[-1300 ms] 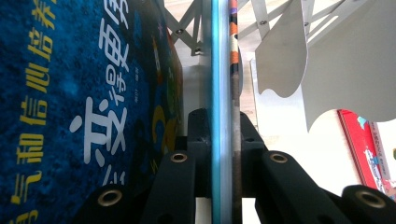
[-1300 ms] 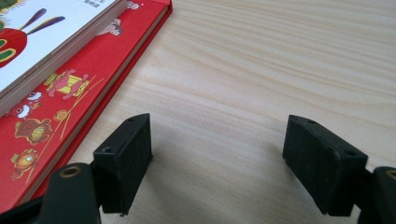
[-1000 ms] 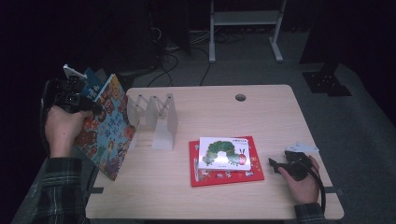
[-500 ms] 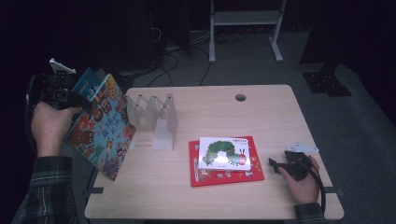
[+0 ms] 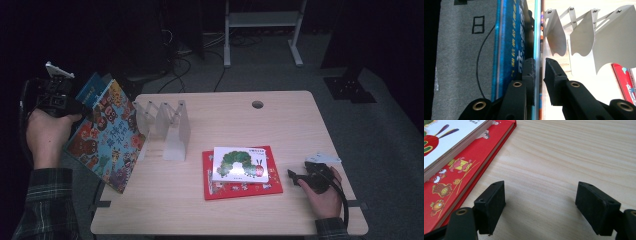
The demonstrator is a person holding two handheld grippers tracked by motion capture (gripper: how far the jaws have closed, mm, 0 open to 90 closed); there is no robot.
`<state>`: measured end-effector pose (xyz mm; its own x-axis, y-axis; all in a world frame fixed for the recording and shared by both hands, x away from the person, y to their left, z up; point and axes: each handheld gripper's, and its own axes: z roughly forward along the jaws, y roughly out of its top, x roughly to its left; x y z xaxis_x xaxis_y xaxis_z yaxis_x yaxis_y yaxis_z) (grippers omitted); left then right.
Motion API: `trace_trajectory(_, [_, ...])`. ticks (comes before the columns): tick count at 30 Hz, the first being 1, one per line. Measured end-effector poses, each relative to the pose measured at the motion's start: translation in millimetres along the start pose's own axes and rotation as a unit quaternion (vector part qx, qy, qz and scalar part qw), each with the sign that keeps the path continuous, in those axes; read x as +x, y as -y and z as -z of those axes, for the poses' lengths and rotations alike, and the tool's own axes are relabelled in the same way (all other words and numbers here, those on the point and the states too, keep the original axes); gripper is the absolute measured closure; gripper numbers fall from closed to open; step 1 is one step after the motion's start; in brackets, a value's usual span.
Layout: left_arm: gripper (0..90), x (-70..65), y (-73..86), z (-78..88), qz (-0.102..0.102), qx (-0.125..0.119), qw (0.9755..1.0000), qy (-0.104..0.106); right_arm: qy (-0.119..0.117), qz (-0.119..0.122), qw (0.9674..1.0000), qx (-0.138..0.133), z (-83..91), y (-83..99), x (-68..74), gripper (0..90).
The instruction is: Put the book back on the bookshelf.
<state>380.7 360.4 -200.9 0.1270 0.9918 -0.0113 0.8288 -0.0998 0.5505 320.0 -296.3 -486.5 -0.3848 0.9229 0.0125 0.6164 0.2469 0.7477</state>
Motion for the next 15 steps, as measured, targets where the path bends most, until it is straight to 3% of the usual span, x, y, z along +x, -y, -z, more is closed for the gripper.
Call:
trace_trajectory(6, [79.2, -0.5, 0.4, 3.6, -0.004, -0.002, 0.9999, 0.01, 0.0, 0.0, 1.0, 0.0, 0.0, 0.0, 0.1, 22.9])
trace_trajectory(15, [85.5, -15.7, 3.0, -1.8, -0.034, -0.001, 0.9988, 0.034, -0.001, 0.001, 1.0, 0.0, 0.0, 0.0, 0.0, 22.9])
